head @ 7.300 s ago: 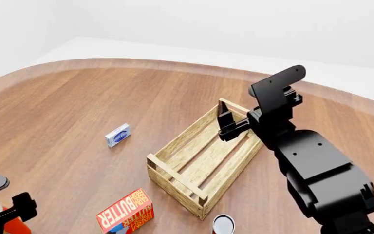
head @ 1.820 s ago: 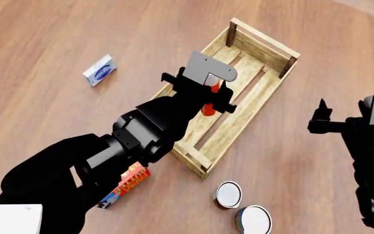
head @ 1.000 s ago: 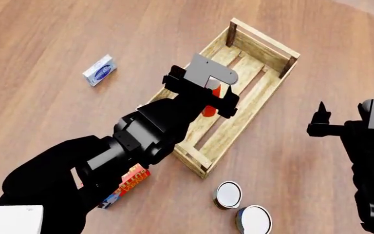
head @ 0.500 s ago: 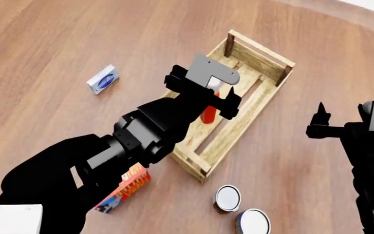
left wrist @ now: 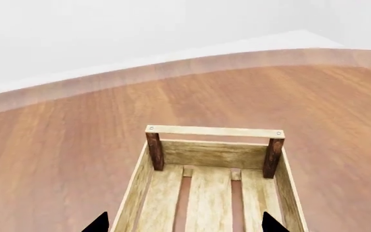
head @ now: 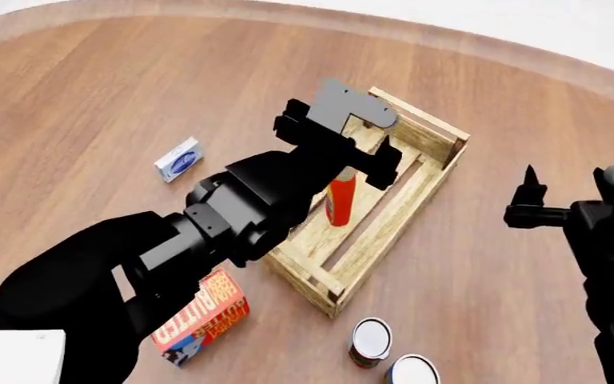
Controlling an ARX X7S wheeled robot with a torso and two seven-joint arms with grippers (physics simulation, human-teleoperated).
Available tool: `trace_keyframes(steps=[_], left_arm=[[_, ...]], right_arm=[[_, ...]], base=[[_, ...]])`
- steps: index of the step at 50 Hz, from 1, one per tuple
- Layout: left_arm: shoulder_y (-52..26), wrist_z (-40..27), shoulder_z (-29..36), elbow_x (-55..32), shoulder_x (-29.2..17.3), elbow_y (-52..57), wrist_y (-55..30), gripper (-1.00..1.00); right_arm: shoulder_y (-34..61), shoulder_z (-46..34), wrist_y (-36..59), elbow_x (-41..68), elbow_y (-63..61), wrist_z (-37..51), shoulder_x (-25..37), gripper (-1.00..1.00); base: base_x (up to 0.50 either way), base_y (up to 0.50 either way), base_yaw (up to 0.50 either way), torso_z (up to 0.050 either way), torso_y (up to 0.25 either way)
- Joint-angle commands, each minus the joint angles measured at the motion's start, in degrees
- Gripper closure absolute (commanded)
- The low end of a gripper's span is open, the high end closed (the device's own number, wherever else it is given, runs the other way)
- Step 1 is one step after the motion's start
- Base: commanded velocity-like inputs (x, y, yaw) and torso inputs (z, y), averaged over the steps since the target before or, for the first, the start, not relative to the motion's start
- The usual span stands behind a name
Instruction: Pick up the ketchup, and put it in the wooden tray.
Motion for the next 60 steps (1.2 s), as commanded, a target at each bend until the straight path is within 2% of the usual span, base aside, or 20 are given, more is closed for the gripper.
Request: trace_keyframes(steps=[1,14,17,19,21,24,27,30,35,44,51,60], left_arm=[[-3.3,1.8,0.1,-5.9,0.0,0.4,1.5,-1.0],[-7.9,4.5,-0.9,-15.1,-0.1,-3.1,9.2,-1.0],[-7.7,0.2,-2.1,-15.1,-5.3,5.1,11.6,-1.0],[-7.3,-4.4,-3.4,-15.0,-10.7,13.3,13.9,-1.0],[-6.7,-8.5,-4.2,-14.3,-15.1,19.6,15.9,-1.0],[-5.5,-14.2,-5.0,-13.5,-21.9,28.8,18.1,-1.0],[-3.9,-18.9,-5.3,-12.1,-28.7,37.1,20.1,-1.0],[-2.0,-22.6,-5.0,-11.0,-34.9,44.0,21.2,-1.0],[1.3,-28.0,-3.9,-8.1,-43.9,53.4,22.9,-1.0],[7.6,-35.3,-2.1,-2.8,-53.9,62.9,26.5,-1.0],[11.1,-37.3,-1.2,-1.0,-60.3,67.7,28.9,-1.0],[15.0,-39.8,0.1,2.6,-64.9,70.6,31.2,-1.0]], right_arm=[[-0.9,0.8,4.4,1.5,-5.8,1.6,0.5,-1.0],[-1.0,0.6,4.1,1.6,-6.3,1.5,0.8,-1.0],[-1.1,0.3,3.6,1.3,-6.2,1.3,0.9,-1.0],[-1.2,0.0,2.7,0.9,-6.1,0.8,1.1,-1.0],[1.8,-3.6,13.9,1.4,-17.4,7.5,-1.9,-1.0],[-0.3,1.3,25.0,7.2,-33.1,11.1,-1.3,-1.0],[-1.0,5.4,31.7,11.8,-41.3,12.1,-0.2,-1.0],[0.4,4.6,35.0,13.6,-44.3,12.5,0.3,-1.0],[3.4,-2.0,34.4,12.4,-43.1,13.0,-1.3,-1.0],[4.4,-9.9,26.9,9.3,-37.7,11.9,-5.9,-1.0],[3.6,-12.7,23.3,8.9,-36.5,11.2,-8.7,-1.0],[2.1,-15.0,21.0,9.0,-36.6,11.0,-11.0,-1.0]], base=[[0.0,0.0,0.0,-0.013,0.123],[0.0,0.0,0.0,-0.011,0.102],[0.0,0.0,0.0,-0.007,0.036],[0.0,0.0,0.0,-0.005,0.02],[0.0,0.0,0.0,-0.002,0.002],[0.0,0.0,0.0,0.0,0.0],[0.0,0.0,0.0,0.0,0.0],[0.0,0.0,0.0,0.0,0.0],[0.0,0.0,0.0,0.0,0.0],[0.0,0.0,0.0,0.0,0.0],[0.0,0.0,0.0,0.0,0.0],[0.0,0.0,0.0,0.0,0.0]])
